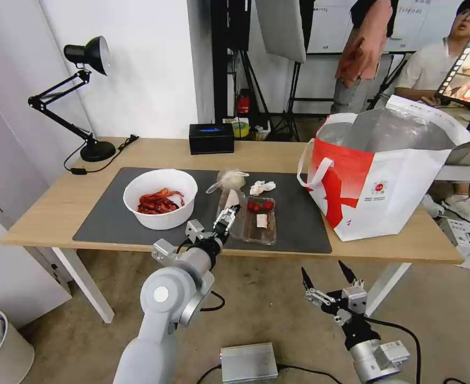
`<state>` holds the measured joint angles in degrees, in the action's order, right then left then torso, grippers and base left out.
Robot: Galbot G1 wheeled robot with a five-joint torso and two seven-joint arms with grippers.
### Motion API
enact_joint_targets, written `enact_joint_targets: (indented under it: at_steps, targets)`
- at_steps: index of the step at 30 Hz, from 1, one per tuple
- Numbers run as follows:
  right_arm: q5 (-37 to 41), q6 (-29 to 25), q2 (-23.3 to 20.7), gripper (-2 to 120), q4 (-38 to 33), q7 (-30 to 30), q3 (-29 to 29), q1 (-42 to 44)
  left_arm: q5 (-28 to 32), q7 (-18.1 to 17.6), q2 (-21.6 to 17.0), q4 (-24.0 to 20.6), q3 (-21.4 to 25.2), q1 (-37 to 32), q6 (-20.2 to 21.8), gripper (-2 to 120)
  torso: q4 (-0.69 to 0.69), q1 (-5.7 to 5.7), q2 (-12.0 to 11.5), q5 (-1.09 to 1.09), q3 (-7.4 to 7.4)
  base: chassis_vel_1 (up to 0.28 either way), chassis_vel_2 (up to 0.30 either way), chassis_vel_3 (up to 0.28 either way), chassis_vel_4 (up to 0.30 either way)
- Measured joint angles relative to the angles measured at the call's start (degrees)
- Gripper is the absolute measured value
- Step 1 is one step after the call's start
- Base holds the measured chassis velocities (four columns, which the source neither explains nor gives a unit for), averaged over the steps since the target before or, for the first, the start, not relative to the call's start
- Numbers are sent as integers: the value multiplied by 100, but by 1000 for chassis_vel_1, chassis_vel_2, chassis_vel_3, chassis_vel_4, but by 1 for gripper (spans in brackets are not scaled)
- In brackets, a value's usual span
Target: Pick up the trash from the table and place it into the takeout bag.
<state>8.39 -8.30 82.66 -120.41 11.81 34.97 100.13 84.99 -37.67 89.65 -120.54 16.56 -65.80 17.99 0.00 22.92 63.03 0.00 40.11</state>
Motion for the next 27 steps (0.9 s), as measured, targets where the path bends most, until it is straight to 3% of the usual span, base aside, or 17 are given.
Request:
enact_joint_targets:
  at_steps: [27]
  targets:
    - [-15, -12, 52, 100, 32, -1, 22, -29, 81, 365, -159, 20, -216, 231, -106, 100, 0, 0, 0, 0, 0, 0, 0, 0, 0]
